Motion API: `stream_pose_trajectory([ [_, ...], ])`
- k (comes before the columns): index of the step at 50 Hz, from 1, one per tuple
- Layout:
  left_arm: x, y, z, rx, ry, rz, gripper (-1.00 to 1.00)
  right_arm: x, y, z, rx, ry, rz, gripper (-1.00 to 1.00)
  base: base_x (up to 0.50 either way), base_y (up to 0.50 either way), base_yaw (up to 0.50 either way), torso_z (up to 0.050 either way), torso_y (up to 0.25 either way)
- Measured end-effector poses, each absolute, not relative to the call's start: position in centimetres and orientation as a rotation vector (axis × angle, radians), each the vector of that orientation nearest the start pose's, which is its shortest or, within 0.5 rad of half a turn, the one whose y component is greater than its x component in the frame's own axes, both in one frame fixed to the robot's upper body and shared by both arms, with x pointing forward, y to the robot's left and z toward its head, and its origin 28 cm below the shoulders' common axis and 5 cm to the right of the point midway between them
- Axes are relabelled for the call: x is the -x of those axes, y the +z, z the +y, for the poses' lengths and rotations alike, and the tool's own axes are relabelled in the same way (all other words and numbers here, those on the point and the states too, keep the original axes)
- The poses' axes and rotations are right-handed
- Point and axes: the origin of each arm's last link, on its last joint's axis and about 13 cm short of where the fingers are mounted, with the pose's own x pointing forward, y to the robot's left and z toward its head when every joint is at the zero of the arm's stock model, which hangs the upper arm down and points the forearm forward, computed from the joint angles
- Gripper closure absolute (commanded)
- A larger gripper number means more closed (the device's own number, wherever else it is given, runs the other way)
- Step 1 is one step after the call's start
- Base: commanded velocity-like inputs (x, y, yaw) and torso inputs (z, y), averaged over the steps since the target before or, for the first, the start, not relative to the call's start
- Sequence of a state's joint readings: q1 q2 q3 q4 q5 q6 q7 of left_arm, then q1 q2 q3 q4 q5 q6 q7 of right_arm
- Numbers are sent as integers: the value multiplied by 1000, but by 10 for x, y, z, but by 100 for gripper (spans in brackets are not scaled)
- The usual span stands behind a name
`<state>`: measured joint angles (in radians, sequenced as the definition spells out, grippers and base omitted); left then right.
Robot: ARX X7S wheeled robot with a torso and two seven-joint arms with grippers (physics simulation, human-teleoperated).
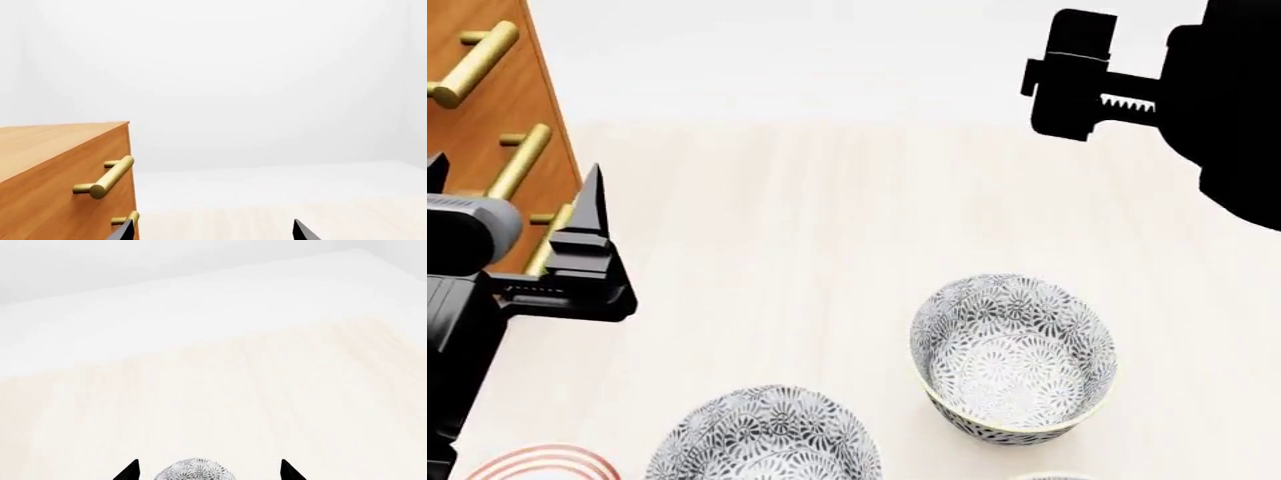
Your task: Stack the bowl at the front on the bowl in the middle.
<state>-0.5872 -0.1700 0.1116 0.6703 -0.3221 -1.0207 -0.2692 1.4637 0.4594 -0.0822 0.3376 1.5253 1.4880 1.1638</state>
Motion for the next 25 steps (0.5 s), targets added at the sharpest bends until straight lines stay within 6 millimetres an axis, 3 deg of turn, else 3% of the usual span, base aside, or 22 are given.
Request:
stream_pose_trajectory([
  [25, -253, 208, 198, -39, -46, -196, -100, -335, 319, -173, -163, -177, 592, -100, 0, 0, 0, 0, 0],
])
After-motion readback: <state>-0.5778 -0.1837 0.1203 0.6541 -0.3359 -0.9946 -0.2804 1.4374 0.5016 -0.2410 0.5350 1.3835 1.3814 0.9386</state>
